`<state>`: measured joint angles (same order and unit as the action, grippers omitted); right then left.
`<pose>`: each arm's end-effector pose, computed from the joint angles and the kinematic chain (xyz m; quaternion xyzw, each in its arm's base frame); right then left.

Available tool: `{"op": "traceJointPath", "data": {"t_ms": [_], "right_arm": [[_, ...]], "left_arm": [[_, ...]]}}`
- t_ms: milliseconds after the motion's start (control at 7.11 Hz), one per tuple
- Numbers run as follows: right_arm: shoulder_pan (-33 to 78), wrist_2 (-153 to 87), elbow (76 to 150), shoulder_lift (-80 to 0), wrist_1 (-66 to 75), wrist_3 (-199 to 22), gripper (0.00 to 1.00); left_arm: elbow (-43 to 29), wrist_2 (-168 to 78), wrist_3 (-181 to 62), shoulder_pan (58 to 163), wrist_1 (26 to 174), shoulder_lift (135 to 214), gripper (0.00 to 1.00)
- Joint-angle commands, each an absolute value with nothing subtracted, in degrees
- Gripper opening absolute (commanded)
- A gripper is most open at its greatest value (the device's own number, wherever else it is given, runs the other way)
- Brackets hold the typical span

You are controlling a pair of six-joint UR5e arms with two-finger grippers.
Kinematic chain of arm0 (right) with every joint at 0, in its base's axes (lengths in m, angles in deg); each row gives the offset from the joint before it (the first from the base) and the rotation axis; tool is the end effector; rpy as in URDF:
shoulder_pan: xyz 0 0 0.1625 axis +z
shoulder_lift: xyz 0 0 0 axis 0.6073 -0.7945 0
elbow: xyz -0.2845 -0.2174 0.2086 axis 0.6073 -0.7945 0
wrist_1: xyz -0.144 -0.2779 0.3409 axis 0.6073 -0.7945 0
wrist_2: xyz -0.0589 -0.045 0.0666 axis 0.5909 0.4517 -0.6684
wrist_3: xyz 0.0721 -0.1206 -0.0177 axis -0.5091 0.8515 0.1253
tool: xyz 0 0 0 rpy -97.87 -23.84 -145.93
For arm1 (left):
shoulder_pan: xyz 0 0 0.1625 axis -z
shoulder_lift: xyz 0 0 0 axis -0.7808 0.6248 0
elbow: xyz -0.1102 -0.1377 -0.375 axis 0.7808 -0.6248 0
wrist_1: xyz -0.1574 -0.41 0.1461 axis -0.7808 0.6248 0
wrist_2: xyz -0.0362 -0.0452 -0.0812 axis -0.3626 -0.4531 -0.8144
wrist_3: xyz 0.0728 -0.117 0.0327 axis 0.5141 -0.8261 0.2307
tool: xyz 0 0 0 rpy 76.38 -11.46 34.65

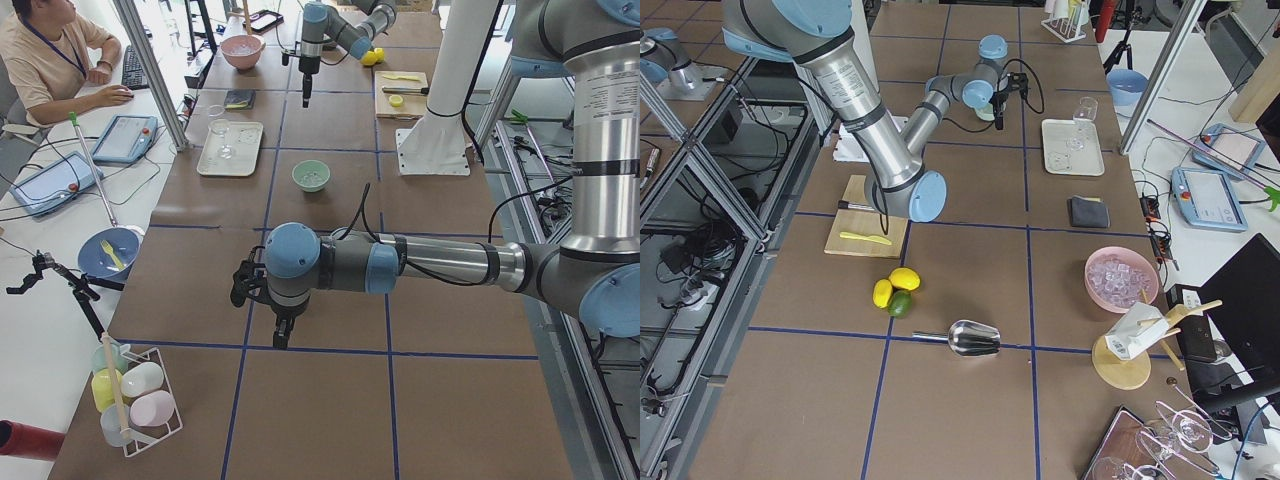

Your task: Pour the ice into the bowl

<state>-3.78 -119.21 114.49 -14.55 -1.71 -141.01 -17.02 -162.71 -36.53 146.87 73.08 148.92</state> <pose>-0.5749 -0.4853 0.1078 0.0791 -0.4818 0.0185 0.8725 -0.0746 -0.5007 0.6189 0.0860 0.4092 0.0393 0.9075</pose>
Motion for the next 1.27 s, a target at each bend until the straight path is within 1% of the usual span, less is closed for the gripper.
{"op": "traceJointPath", "data": {"t_ms": [0,141,281,563,844,985,1126], "right_arm": [[-8.46,-115.01,97.68,1.24,-2.19,-147.96,1.0],[-10.56,-110.82,90.28,6.0,-0.8,-148.85,0.99],[-12.41,-108.86,85.85,6.66,3.65,-149.29,0.98],[-13.57,-108.93,85.02,5.71,3.7,-148.51,0.93],[-13.57,-108.84,85.11,3.43,3.52,-146.06,0.92],[-13.75,-108.84,85.28,2.29,3.87,-146.04,0.89],[-14.36,-108.84,85.37,2.01,4.05,-146.04,0.48]], "left_arm": [[-17.02,-162.73,-36.53,146.78,73.07,148.92,1.0],[-17.1,-162.73,-36.53,146.87,73.16,149.01,1.0],[-17.37,-162.73,-36.53,146.78,73.16,149.01,1.0],[-17.37,-162.73,-36.44,146.78,73.16,149.01,1.0],[-17.37,-162.73,-36.44,146.78,73.16,149.01,1.0],[-17.37,-162.73,-36.44,146.78,73.16,149.01,1.0],[-17.28,-162.73,-36.44,146.78,73.16,149.01,1.0]]}}
